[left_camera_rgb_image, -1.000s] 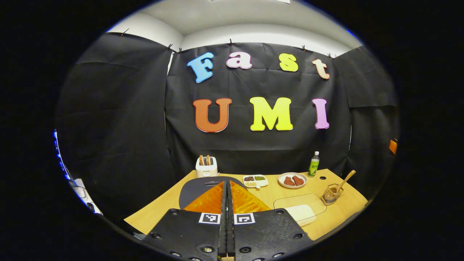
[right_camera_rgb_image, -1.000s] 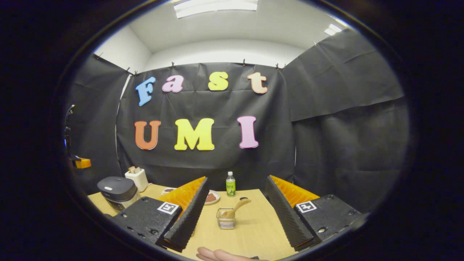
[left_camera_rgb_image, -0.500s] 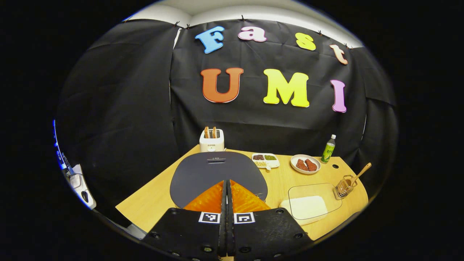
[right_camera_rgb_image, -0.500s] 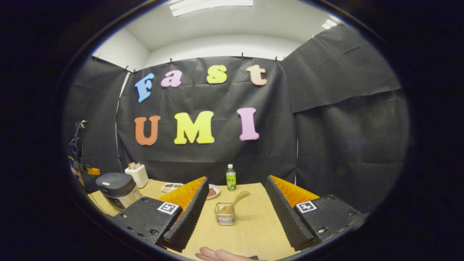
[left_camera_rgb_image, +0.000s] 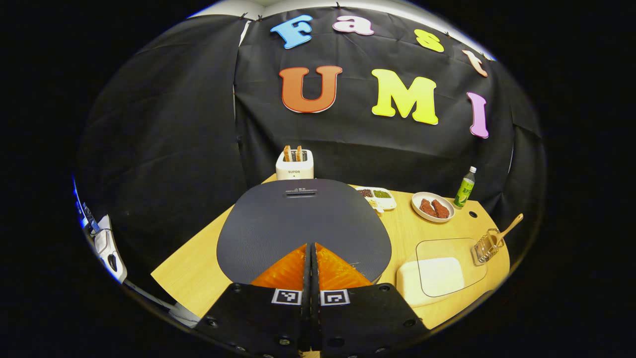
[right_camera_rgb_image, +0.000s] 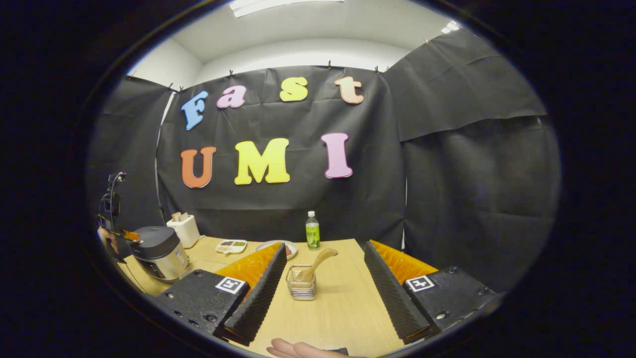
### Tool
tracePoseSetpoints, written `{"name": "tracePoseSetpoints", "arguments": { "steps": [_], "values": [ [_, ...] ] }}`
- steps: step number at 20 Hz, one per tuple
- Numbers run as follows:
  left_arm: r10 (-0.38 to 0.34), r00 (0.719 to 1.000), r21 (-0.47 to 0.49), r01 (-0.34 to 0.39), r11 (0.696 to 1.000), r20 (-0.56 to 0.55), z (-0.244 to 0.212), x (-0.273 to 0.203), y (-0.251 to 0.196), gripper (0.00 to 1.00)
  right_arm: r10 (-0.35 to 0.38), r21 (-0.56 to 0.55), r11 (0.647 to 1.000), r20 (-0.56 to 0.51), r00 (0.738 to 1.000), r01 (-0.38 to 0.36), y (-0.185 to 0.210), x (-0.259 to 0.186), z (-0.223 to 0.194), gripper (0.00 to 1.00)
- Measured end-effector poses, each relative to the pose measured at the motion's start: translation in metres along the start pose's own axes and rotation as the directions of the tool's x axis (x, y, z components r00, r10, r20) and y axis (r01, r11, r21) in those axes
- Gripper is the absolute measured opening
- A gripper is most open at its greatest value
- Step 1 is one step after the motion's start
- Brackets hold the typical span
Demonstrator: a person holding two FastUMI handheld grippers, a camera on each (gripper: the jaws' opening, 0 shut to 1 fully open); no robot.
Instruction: Close the left gripper, press the button to open the rice cooker; take a wooden spoon from the chopstick holder with the right hand, scoop a spoonful of rice and pour it into the rice cooker, then put the wooden spoon back into the chopstick holder.
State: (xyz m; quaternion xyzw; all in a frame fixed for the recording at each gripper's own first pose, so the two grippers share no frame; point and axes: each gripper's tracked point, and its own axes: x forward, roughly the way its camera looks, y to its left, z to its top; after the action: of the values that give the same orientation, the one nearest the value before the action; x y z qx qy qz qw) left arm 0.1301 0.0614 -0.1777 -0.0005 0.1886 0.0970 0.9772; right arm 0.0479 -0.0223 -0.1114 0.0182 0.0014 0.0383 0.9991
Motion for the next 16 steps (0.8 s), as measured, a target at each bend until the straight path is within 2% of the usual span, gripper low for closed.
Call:
{"name": "tracePoseSetpoints", "arguments": {
  "steps": [1, 3, 4, 5, 7, 13, 16],
  "values": [
    [-0.002, 1.000, -0.019, 0.002, 1.000, -0.021, -0.004, -0.001, 0.001, 0.00, 0.005, 0.004, 1.000, -0.005, 1.000, -0.005, 0.001, 0.000, -0.002, 1.00],
    [-0.023, 0.998, -0.073, 0.019, 0.997, -0.066, -0.007, -0.009, -0.004, 0.01, 0.011, 0.011, 1.000, -0.011, 1.000, -0.011, 0.001, 0.002, -0.007, 1.00],
    [-0.037, 0.995, -0.077, 0.030, 0.997, -0.089, -0.011, -0.015, -0.007, 0.01, 0.011, 0.012, 1.000, -0.011, 1.000, -0.011, 0.001, 0.003, -0.007, 0.92],
    [-0.045, 0.993, -0.045, 0.041, 0.998, -0.106, -0.014, -0.016, -0.009, 0.00, 0.010, 0.013, 1.000, -0.010, 1.000, -0.010, 0.001, 0.003, -0.010, 1.00],
    [-0.036, 0.992, -0.002, 0.036, 0.999, -0.119, -0.017, -0.016, -0.005, 0.01, 0.009, 0.017, 1.000, -0.016, 1.000, -0.009, 0.001, 0.004, -0.013, 1.00],
    [-0.013, 0.995, -0.025, 0.010, 1.000, -0.104, -0.015, -0.012, -0.005, 0.01, 0.023, 0.008, 1.000, -0.023, 0.999, -0.023, 0.006, -0.006, -0.014, 1.00],
    [0.006, 1.000, 0.014, -0.006, 1.000, -0.012, -0.007, -0.017, -0.002, 0.01, 0.013, -0.033, 0.999, 0.014, 1.000, -0.013, 0.003, -0.013, -0.010, 1.00]
  ]
}}
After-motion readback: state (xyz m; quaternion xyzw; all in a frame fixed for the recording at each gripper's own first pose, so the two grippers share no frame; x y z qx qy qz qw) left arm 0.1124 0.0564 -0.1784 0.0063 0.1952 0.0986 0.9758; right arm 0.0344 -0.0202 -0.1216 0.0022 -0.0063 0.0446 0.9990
